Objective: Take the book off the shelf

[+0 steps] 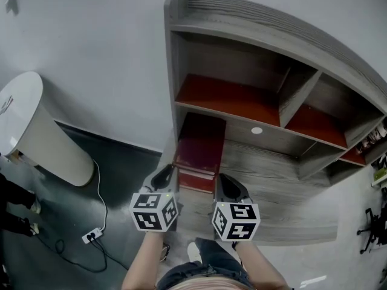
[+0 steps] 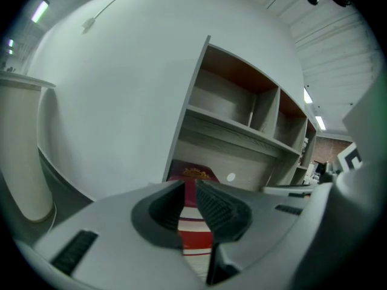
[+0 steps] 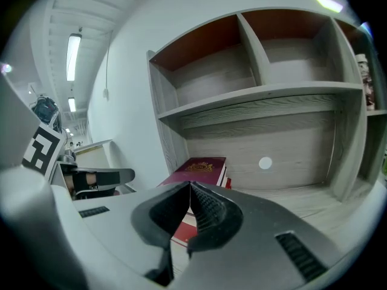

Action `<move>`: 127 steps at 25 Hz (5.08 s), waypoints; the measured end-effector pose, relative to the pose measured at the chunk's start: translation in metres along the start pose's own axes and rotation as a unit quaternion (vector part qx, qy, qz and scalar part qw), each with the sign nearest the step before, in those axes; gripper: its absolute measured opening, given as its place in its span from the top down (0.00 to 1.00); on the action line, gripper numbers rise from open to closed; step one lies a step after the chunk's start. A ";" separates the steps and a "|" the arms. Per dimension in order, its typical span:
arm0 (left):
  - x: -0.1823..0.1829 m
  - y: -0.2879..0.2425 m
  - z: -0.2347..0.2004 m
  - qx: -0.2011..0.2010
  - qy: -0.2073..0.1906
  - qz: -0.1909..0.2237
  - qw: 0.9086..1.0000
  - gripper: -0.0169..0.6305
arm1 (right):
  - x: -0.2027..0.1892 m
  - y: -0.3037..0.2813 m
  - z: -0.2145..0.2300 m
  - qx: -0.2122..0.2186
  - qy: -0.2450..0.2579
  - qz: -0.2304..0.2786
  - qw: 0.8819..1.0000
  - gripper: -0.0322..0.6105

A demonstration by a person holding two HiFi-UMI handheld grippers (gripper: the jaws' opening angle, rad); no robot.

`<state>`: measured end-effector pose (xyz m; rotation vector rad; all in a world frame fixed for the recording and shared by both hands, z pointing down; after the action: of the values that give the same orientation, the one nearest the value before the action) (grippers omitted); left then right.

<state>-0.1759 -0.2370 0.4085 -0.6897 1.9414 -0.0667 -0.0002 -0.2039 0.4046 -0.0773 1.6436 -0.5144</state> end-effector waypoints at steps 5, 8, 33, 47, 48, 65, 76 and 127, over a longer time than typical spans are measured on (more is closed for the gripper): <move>0.005 -0.021 -0.008 0.005 0.007 -0.022 1.000 0.86 | 0.003 -0.019 0.005 0.010 0.004 -0.005 1.000 0.94; 0.008 -0.035 -0.013 0.008 0.006 -0.040 0.999 0.81 | 0.006 -0.031 0.009 0.012 -0.002 -0.005 1.000 0.93; 0.003 -0.132 -0.036 0.004 0.044 -0.169 0.985 0.61 | -0.012 -0.116 0.037 0.046 -0.058 -0.089 0.993 0.56; 0.002 -0.138 -0.032 0.006 0.044 -0.166 0.985 0.60 | -0.016 -0.122 0.038 0.046 -0.076 -0.106 0.990 0.57; 0.001 -0.137 -0.031 0.006 0.044 -0.164 0.985 0.60 | -0.016 -0.121 0.039 0.045 -0.077 -0.106 0.990 0.57; -0.001 -0.098 -0.007 0.002 0.027 -0.090 0.996 0.63 | -0.012 -0.083 0.038 0.020 -0.066 -0.041 0.997 0.61; -0.004 -0.067 0.014 -0.008 0.002 -0.063 0.998 0.64 | -0.013 -0.047 0.033 0.010 -0.071 -0.006 0.997 0.61; -0.040 0.095 0.063 -0.037 -0.010 0.047 0.998 0.64 | -0.013 0.107 -0.019 0.005 -0.030 0.113 0.993 0.64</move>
<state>-0.1519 -0.1222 0.3787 -0.6455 1.9624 0.0705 0.0099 -0.0985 0.3774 0.0984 1.5686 -0.3435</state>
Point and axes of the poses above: the fingertips, and each gripper's own axes: y backward along the fingers, z to its right, x out of its top, the point moved 6 cm from there along y, backward along the fingers, and after that the axes turned 14 degrees about y, right-handed, at the moved point
